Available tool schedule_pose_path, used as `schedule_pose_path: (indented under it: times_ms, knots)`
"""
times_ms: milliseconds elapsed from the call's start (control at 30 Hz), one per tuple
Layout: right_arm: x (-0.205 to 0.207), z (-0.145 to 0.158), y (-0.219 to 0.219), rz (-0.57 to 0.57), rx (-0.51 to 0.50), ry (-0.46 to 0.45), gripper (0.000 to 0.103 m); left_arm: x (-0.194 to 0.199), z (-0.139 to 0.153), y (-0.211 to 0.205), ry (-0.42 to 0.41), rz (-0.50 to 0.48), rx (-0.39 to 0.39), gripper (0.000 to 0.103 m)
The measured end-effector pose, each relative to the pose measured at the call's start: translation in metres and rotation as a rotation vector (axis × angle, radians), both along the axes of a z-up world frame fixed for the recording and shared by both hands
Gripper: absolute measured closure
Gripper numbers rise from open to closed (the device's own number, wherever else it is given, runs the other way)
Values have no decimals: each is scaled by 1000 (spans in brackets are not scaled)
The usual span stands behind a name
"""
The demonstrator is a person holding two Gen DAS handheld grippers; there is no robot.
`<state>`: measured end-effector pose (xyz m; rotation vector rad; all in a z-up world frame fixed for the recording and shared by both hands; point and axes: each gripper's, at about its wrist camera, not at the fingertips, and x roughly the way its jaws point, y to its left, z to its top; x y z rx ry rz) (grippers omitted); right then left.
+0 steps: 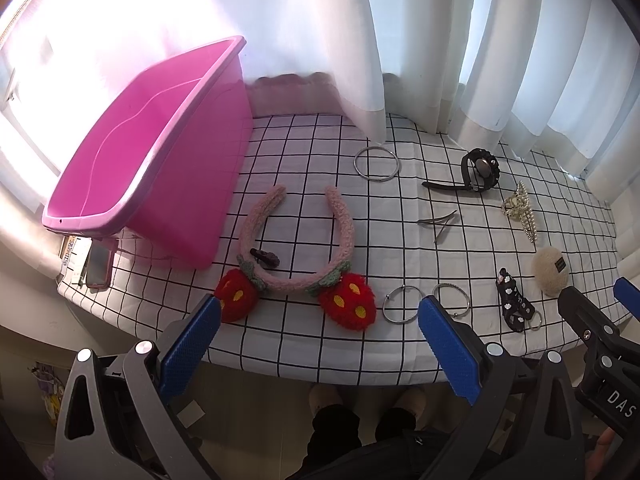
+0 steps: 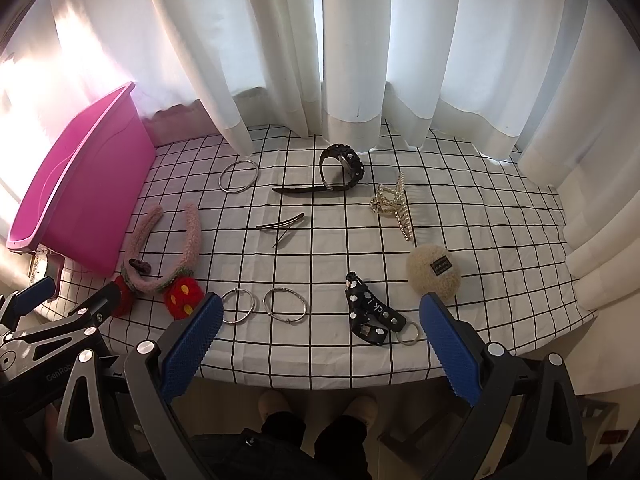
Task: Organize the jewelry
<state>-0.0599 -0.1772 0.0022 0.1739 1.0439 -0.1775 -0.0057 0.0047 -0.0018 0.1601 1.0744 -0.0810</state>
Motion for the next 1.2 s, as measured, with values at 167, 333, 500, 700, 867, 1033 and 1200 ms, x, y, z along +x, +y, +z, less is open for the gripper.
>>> schedule_pose_path:
  times_ms: [167,333,500,700,867,1033,1200]
  knots:
    - [-1,2,0,-1,-1,-1,9,-1,2,0,-4,1,0,6]
    - [-1,3,1,1,-4,-3,9,1,2,1,-3,4,-2,6]
    - [-1,3,1,2,-4,-3,9,0,2,2,-3,4,-2,6]
    - [0,2,1,5,-2,-1,9,0,2,3,-1,8,-4,6]
    - [-2,0,-6,9,36,-12,9,-1,-3,5,20,12,-14,6]
    - [-8,-15,-17,1,71,-1,9,-3,-19,9,53,24,-26,6]
    - [-23,-41,-33,-15,107,-2,9,-8,-49,22,89,54,-53,6]
